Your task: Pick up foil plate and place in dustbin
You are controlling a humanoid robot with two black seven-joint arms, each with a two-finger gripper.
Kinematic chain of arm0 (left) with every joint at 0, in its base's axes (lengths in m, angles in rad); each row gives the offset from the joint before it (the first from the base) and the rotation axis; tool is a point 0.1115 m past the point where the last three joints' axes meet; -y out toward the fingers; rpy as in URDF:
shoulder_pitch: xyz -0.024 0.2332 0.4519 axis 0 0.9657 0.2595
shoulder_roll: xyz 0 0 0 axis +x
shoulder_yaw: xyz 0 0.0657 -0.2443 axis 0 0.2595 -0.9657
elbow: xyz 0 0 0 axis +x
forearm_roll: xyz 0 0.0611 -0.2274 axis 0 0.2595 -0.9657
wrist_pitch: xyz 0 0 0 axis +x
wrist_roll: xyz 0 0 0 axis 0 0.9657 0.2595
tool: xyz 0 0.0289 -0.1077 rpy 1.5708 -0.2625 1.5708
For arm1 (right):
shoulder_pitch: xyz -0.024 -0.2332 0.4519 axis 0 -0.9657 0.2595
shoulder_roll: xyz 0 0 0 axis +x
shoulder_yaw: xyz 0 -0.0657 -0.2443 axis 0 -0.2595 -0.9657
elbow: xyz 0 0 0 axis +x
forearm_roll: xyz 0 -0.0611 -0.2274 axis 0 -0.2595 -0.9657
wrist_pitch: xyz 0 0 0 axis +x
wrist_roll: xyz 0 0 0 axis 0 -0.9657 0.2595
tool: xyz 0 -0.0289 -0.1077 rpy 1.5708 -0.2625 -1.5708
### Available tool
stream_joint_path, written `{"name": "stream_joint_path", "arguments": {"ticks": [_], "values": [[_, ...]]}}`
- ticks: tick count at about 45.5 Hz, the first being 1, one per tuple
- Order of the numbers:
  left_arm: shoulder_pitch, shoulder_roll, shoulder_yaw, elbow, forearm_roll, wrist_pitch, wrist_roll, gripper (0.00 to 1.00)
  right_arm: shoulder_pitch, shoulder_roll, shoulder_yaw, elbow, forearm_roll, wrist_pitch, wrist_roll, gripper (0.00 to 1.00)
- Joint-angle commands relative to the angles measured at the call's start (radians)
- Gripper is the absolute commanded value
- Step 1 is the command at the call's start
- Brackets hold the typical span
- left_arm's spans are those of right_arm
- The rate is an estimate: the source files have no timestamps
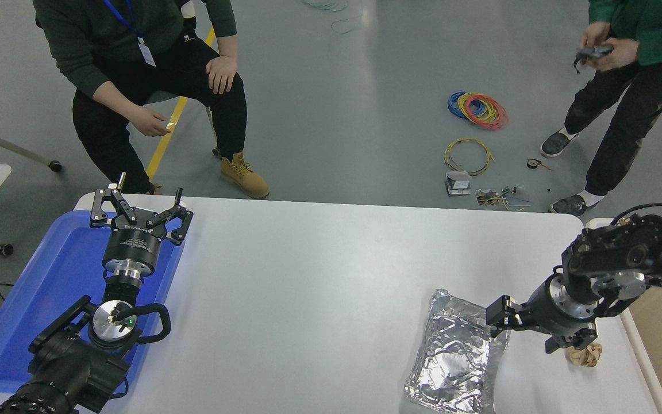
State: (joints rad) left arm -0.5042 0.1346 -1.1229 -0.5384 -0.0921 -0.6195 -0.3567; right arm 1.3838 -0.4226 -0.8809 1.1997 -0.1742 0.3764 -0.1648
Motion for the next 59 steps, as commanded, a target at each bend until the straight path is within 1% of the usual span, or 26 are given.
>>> {"name": "stream_joint_path", "arguments": {"ticks": [1, 12, 16, 22, 25, 30, 32, 34, 37, 40, 43, 46, 49, 55, 59], "values": [[0.001, -0.001, 0.000, 0.000, 0.000, 0.000, 0.001, 1.00, -0.078, 0.004, 0.053, 0.006, -0.014, -0.060, 0.001, 1.00], [0.000, 0.000, 0.000, 0.000, 0.000, 0.000, 0.001, 1.00, -0.186, 0.008, 0.134, -0.002, -0.116, -0.131, 0.002, 1.00], [0.000, 0.000, 0.000, 0.000, 0.000, 0.000, -0.001, 1.00, -0.207, 0.010, 0.149, -0.003, -0.134, -0.155, 0.002, 0.99], [0.000, -0.001, 0.000, 0.000, 0.000, 0.000, -0.001, 1.00, -0.226, 0.010, 0.149, -0.006, -0.139, -0.197, 0.002, 0.92], [0.000, 0.000, 0.000, 0.000, 0.000, 0.000, 0.001, 1.00, -0.229, 0.010, 0.149, -0.006, -0.174, -0.215, 0.002, 0.83], [0.000, -0.001, 0.000, 0.000, 0.000, 0.000, 0.001, 1.00, -0.230, 0.010, 0.146, -0.006, -0.267, -0.244, 0.002, 0.70], [0.000, -0.001, 0.000, 0.000, 0.000, 0.000, -0.001, 1.00, -0.232, 0.010, 0.143, -0.006, -0.292, -0.251, 0.002, 0.63], [0.000, 0.000, 0.000, 0.000, 0.000, 0.000, 0.001, 1.00, -0.230, 0.010, 0.143, -0.006, -0.301, -0.251, 0.002, 0.55], [0.000, -0.001, 0.000, 0.000, 0.000, 0.000, 0.001, 1.00, -0.230, 0.010, 0.142, -0.006, -0.304, -0.252, 0.002, 0.50], [0.000, -0.001, 0.000, 0.000, 0.000, 0.000, 0.001, 1.00, -0.229, 0.010, 0.137, -0.005, -0.307, -0.252, 0.002, 0.40], [0.000, 0.000, 0.000, 0.000, 0.000, 0.000, 0.001, 1.00, -0.227, 0.007, 0.135, -0.005, -0.307, -0.252, 0.002, 0.34], [0.000, -0.001, 0.000, 0.000, 0.000, 0.000, 0.001, 1.00, -0.224, 0.007, 0.131, -0.005, -0.307, -0.252, 0.002, 0.23], [0.000, -0.001, 0.000, 0.000, 0.000, 0.000, 0.001, 1.00, -0.220, 0.008, 0.111, -0.005, -0.307, -0.252, 0.002, 0.14], [0.000, -0.001, 0.000, 0.000, 0.000, 0.000, 0.001, 1.00, -0.216, 0.008, 0.103, -0.005, -0.309, -0.251, 0.002, 0.01], [0.000, -0.001, 0.000, 0.000, 0.000, 0.000, 0.001, 1.00, -0.216, 0.007, 0.102, -0.003, -0.309, -0.251, 0.002, 0.00]]}}
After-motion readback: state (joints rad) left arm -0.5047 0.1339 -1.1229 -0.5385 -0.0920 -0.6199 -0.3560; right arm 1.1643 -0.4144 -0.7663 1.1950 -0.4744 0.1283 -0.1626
